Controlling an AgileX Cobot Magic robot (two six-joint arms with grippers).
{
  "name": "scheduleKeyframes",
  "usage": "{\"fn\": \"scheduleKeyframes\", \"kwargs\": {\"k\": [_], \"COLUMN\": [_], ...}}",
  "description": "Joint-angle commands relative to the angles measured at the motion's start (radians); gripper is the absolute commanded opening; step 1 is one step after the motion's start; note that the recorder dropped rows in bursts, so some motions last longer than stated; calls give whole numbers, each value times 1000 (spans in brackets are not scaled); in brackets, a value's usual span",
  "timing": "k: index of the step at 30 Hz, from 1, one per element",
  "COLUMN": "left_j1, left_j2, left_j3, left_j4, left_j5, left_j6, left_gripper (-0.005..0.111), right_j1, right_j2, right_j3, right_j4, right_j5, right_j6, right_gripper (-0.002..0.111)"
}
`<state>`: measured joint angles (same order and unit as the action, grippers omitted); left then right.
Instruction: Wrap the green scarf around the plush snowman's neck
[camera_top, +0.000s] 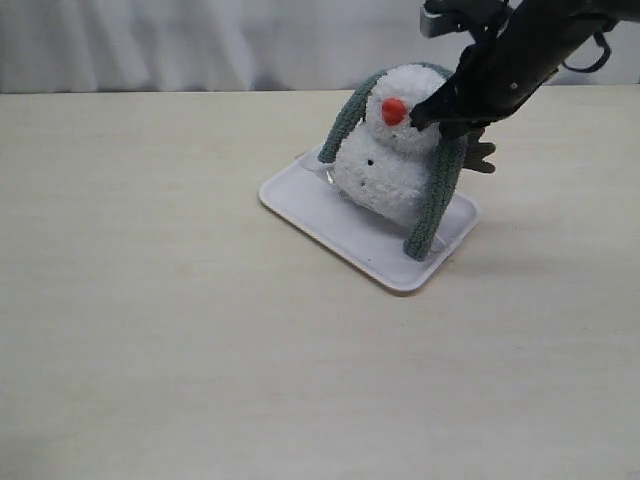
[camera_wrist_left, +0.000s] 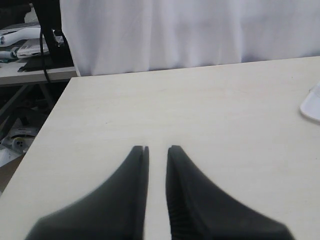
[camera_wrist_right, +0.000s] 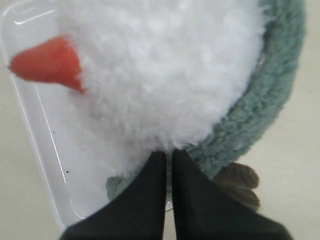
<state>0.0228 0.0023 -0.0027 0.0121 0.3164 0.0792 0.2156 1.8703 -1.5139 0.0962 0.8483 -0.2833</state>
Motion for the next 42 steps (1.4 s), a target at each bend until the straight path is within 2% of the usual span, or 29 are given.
{"fn": "scheduleKeyframes", "kwargs": {"k": [1,9,13,21,29,37,42], "left_j1": [5,5,5,5,5,5,5], "left_j2": [-2,-2,-2,-2,-2,-2,-2], "left_j3": [3,3,3,3,3,3,3], "left_j4": [-5,-3,-3,-3,-3,-3,-3], "left_j5": [-8,-8,-8,-8,-8,-8,-8], "left_j6": [3,3,3,3,3,3,3], "left_gripper": [14,14,14,14,14,14,14], "right_j1": [-6,-6,-6,-4,-4,-4,-4], "right_j2": [-62,-5,26,59,59,52,-11], "right_j3": [-8,7,16,16,16,14,14], "right_j4": [-12,-191,-191,-134,82,61,42], "right_j5": [-38,-31,-35,-59,-34,9,-31], "right_j6": [-8,170,172,146,-69,-69,-72], "right_gripper": [4,4,4,4,4,4,4]}}
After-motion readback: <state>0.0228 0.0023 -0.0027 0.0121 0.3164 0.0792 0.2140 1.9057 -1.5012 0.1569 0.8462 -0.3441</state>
